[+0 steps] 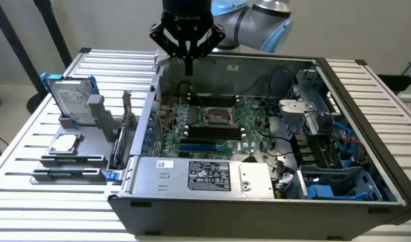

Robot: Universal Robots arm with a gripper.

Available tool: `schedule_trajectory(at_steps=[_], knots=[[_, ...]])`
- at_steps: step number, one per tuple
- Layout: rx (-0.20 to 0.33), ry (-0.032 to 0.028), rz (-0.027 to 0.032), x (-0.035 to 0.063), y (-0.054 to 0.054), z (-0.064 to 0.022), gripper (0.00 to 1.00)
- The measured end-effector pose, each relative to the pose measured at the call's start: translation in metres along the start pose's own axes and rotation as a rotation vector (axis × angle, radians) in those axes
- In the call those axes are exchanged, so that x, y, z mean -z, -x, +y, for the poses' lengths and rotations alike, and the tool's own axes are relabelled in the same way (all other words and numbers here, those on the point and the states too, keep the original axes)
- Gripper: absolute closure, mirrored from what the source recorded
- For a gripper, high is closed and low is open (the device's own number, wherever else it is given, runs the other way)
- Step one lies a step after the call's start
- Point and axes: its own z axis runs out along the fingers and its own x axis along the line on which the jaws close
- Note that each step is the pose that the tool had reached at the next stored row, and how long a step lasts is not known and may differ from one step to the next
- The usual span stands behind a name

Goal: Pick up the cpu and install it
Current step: 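Reach for the cpu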

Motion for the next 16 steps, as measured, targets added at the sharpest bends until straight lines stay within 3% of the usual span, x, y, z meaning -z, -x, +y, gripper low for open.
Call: schedule_trajectory(at_steps=[16], knots=[[0.004,0.0002,0.0002,0.0,-0.0017,0.0,0.89]])
